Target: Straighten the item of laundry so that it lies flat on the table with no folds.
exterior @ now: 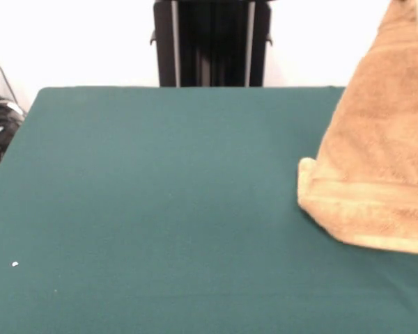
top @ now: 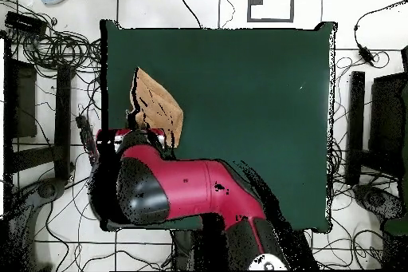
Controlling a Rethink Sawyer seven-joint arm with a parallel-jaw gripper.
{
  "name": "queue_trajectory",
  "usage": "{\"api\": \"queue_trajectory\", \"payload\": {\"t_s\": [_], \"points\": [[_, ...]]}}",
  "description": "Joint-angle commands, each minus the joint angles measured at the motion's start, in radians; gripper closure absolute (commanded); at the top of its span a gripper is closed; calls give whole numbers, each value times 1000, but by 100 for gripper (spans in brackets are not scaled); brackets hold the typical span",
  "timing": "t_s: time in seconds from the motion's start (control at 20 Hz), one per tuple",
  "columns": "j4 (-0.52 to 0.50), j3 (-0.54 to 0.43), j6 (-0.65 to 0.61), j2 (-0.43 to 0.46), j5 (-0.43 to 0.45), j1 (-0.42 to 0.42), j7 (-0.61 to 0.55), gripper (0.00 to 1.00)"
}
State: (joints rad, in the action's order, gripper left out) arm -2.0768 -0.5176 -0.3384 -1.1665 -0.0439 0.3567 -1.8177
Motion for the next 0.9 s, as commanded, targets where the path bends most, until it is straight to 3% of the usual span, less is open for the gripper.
{"api": "queue_trajectory", "payload": {"t_s": [0.05,0.45,0.9], "points": [[-88,-249,-147,12,66,145,273,100],[-2,-377,-473,-147,-3,327,416,100],[49,-463,-608,-191,-12,437,471,100]]}}
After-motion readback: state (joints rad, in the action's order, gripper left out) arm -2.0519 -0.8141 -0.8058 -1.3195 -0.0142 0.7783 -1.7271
